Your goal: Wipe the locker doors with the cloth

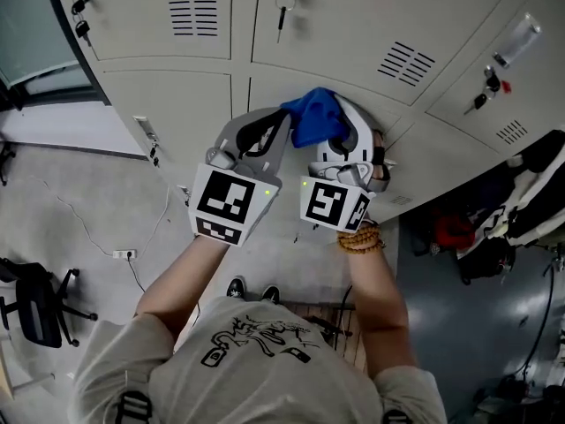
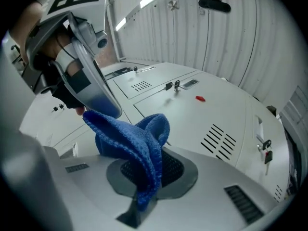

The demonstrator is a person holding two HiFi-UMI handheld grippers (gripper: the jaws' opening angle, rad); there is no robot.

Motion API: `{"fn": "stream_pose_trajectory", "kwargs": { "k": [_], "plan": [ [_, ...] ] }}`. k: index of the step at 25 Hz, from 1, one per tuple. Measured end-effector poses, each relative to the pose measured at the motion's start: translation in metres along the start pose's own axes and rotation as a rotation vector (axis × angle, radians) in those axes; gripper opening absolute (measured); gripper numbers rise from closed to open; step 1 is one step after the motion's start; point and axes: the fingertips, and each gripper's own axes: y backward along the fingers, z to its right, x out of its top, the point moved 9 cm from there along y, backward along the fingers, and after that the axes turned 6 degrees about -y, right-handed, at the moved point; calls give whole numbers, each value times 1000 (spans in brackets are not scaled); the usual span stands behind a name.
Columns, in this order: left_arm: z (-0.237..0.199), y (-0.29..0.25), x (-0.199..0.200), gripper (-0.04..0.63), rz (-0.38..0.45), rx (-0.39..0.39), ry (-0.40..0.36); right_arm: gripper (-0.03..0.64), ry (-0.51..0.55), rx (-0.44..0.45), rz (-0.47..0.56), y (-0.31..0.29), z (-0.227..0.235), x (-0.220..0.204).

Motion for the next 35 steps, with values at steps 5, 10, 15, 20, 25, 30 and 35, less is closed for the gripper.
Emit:
{"fn": "stream_pose_trajectory", "kwargs": {
  "k": [5,10,15,20,25,30,35],
  "plan": [
    [16,-14,0,3,7,-40,5,29,-24,-60,-48,16,25,-24],
    [29,-19,-15,3,-32,-65,25,29,-37,-55,-88,29,19,-46],
    [34,-24,-43,3,-79,-69,50,29,-22,-32,-99,34,-7,-69],
    [46,-24,-81,3,-133,-85,95,29,-13,17,-134,48,-49,-100],
    [60,-32,-125,3,-176,-93,120,29,7,60,-154,54,-94,-140],
    [79,-23,-178,3,-257,-106,178,29,-4,132,-210,73,-141,-178],
    [93,-19,-224,3,-312,-104,195,29,17,186,-231,84,-182,-218]
  ]
}}
